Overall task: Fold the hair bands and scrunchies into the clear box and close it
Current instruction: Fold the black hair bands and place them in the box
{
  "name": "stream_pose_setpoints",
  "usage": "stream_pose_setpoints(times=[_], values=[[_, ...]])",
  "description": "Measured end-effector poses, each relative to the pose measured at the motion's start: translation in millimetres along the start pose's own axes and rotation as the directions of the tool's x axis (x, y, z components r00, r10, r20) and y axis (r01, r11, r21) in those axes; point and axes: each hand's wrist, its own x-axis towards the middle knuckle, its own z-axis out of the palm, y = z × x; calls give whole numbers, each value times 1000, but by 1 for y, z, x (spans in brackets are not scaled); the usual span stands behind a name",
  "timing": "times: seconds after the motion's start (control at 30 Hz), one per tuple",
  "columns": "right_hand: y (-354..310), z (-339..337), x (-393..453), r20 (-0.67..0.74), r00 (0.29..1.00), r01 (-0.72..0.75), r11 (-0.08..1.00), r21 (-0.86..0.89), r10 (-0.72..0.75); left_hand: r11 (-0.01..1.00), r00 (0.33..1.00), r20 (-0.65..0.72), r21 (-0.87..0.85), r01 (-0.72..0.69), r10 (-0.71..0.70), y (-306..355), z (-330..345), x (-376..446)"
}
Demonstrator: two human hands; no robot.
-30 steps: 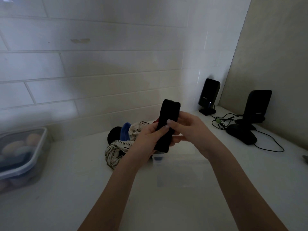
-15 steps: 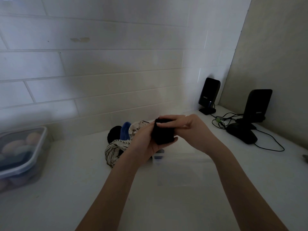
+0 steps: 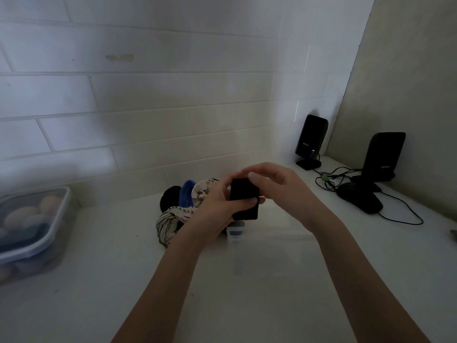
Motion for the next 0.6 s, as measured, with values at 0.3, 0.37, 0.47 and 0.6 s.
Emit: stream_pose_setpoints(times=[0.3,0.37,0.47,0.6], values=[[3,5,2,-66,998,-24,987,-161,14,984,997,73,174,-30,18,1,5,-1],[5,6,4,-87,996,-52,985,-166,38,978,994,113,203,-37,14,2,6,-2],[10,9,5,-94,995,-49,951,-305,21,983,989,142,182,14,-40,0,4,-3],[9,11,5,-48,998,-55,929,-365,41,981,990,118,188,50,-73,-6,1,2]])
